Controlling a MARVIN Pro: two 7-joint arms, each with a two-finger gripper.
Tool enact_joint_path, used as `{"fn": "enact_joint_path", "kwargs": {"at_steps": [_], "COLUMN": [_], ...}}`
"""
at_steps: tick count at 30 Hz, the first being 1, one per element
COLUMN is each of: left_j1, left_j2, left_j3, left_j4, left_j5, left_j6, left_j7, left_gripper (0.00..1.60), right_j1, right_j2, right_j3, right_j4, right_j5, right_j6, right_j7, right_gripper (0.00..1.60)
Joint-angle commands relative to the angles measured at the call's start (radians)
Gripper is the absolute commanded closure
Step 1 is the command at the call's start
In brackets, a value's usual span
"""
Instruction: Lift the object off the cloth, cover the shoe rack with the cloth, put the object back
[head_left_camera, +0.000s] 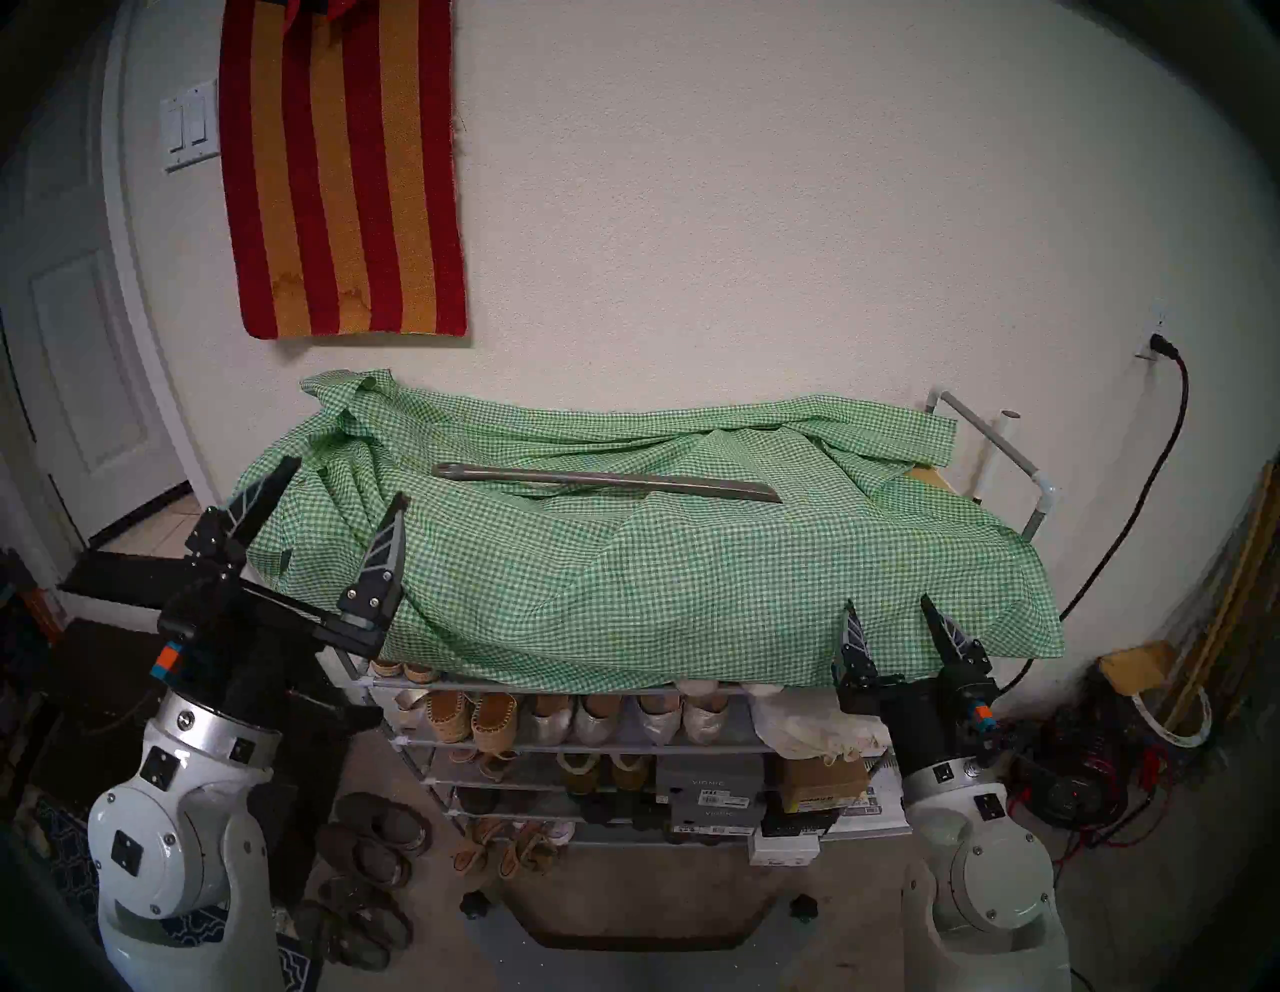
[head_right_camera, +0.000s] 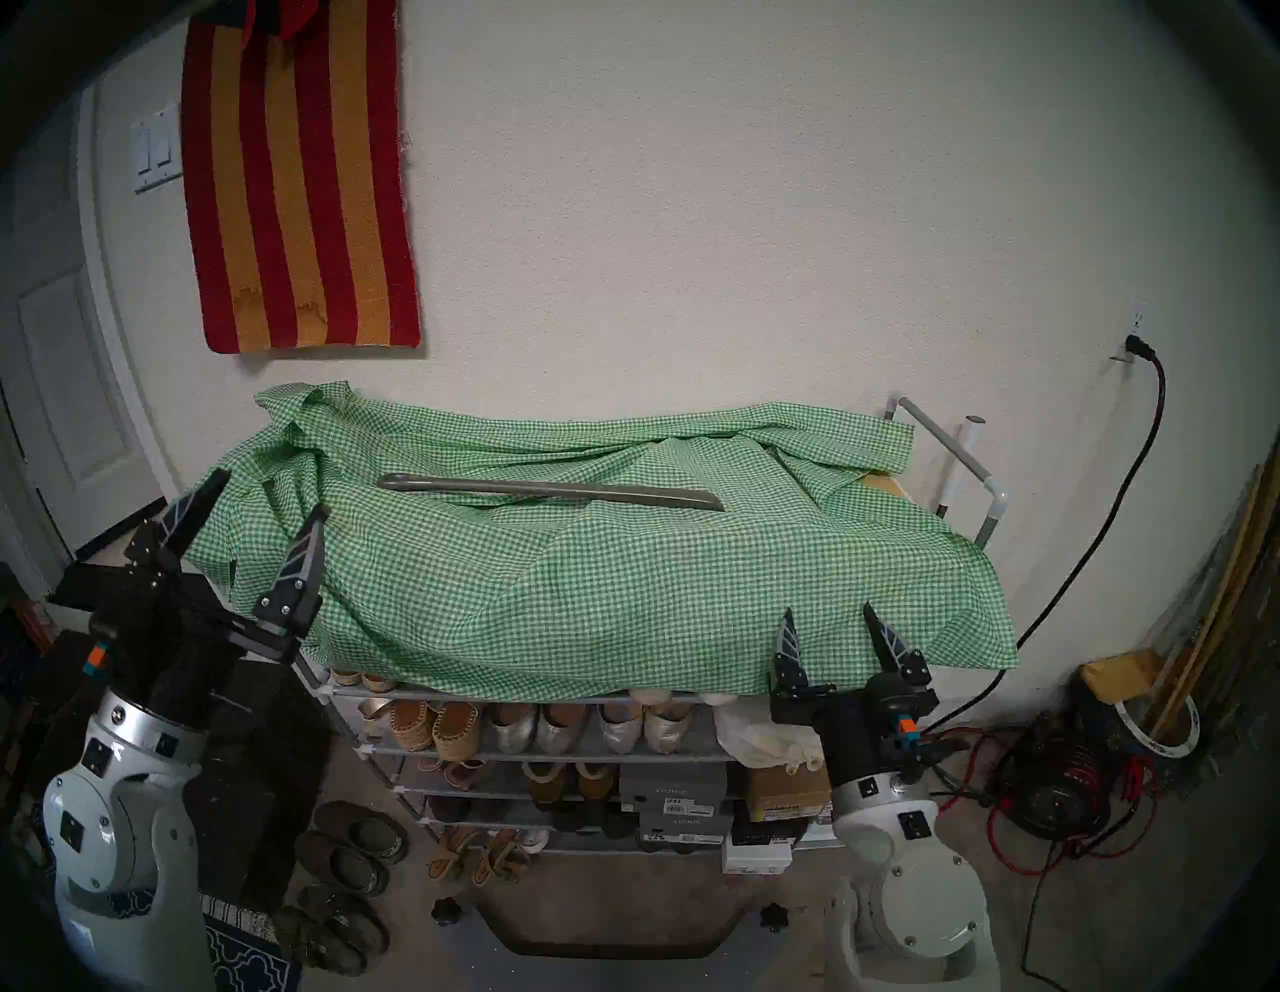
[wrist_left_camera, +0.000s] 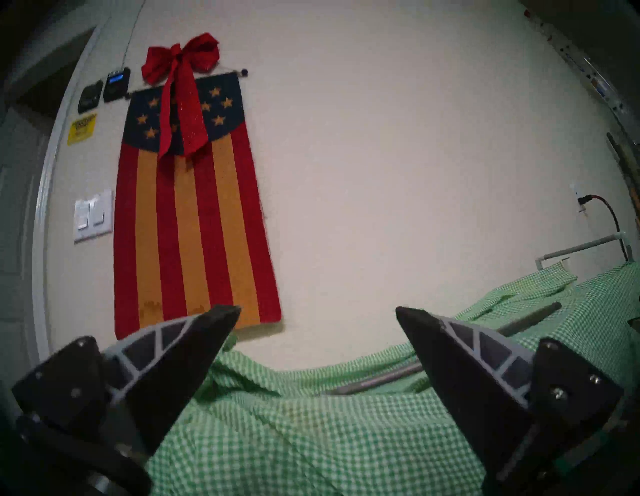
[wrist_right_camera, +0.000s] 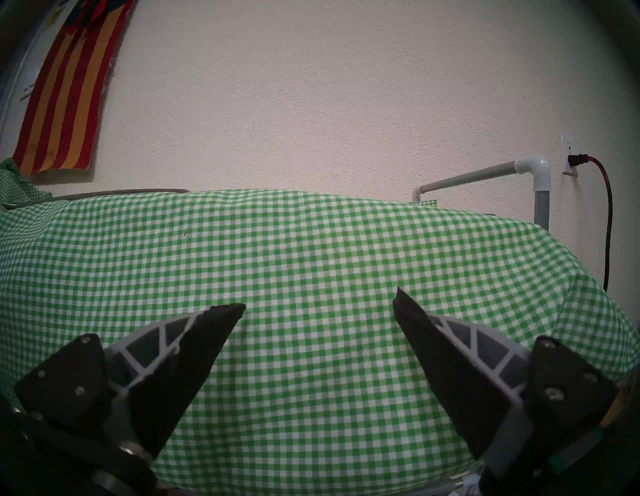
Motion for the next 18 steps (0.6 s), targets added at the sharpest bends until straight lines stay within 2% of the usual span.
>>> {"fn": "enact_joint_path", "kwargs": {"at_steps": [1,7,9,12,13,14,18], "left_j1": [-0.119,-0.192,-0.211,-0.271,-0.257,-0.287,-0.324], "left_j2": [0.104,0.178,0.196,0.253,0.238,0.268,0.301], "left_j3": [0.001,-0.007,-0.014,-0.028,-0.036,-0.040,-0.058], "left_j4": [-0.010,-0.010,-0.010,-0.010,-0.010,-0.010,-0.010], "left_j5": [0.041,0.122,0.143,0.175,0.190,0.195,0.211], "left_j6": [0.027,0.083,0.110,0.174,0.166,0.192,0.225], "left_j7": [-0.030,-0.080,-0.096,-0.115,-0.118,-0.125,-0.143], "left_gripper": [0.00,0.00,0.00,0.00,0.00,0.00,0.00], "right_j1": [0.000,0.000,0.000,0.000,0.000,0.000,0.000], "right_j2": [0.000,0.000,0.000,0.000,0.000,0.000,0.000], "right_j3": [-0.001,-0.001,-0.001,-0.001,-0.001,-0.001,-0.001], "right_j4": [0.000,0.000,0.000,0.000,0.000,0.000,0.000], "right_j5": [0.000,0.000,0.000,0.000,0.000,0.000,0.000], "right_j6": [0.000,0.000,0.000,0.000,0.000,0.000,0.000], "right_j7": [0.000,0.000,0.000,0.000,0.000,0.000,0.000], "right_gripper": [0.00,0.00,0.00,0.00,0.00,0.00,0.00]}}
